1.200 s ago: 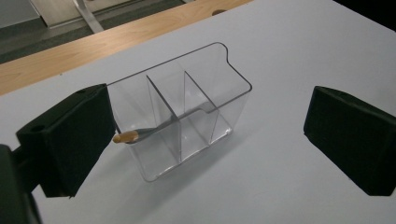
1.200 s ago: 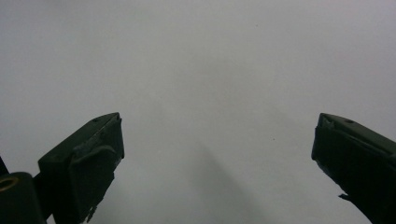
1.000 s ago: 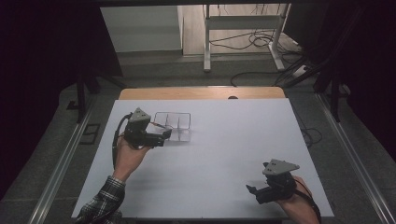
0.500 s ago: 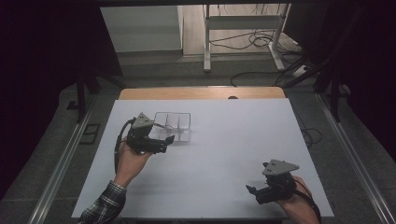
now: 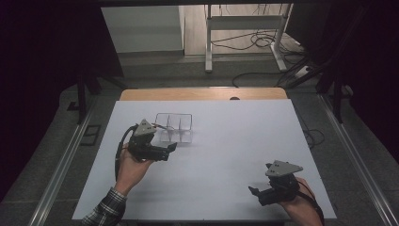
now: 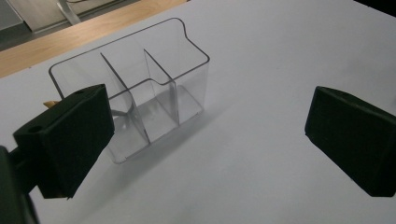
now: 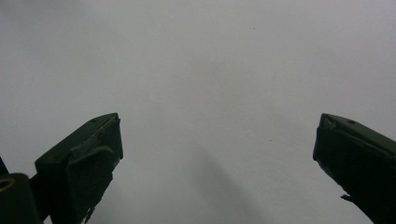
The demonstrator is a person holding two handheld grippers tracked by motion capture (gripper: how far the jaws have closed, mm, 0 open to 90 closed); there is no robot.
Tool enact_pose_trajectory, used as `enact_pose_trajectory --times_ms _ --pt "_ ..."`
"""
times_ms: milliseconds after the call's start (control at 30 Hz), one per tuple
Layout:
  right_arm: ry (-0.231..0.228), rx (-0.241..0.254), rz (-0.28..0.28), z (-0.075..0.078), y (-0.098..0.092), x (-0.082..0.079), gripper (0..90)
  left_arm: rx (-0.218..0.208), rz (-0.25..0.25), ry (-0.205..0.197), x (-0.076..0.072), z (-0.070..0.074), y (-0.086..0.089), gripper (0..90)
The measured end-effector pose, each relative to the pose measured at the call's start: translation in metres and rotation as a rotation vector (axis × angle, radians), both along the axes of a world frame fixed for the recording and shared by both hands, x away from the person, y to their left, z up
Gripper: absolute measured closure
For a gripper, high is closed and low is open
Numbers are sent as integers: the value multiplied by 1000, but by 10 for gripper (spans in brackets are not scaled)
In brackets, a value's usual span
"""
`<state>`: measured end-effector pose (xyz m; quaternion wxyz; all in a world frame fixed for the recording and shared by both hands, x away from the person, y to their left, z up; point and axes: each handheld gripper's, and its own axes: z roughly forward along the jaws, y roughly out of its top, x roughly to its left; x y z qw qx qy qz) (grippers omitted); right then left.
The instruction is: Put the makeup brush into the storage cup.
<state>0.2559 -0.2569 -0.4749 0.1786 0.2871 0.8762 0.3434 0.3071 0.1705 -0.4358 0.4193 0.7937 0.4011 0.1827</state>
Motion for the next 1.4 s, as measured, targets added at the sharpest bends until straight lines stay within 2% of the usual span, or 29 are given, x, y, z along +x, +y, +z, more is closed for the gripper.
enact_pose_trajectory --times_ms 900,1400 --pt "-1 11 -15 2 -2 0 9 -10 -22 3 -29 -6 3 15" --pt "-8 10 -12 2 -2 0 9 -18 -13 8 -48 -12 12 15"
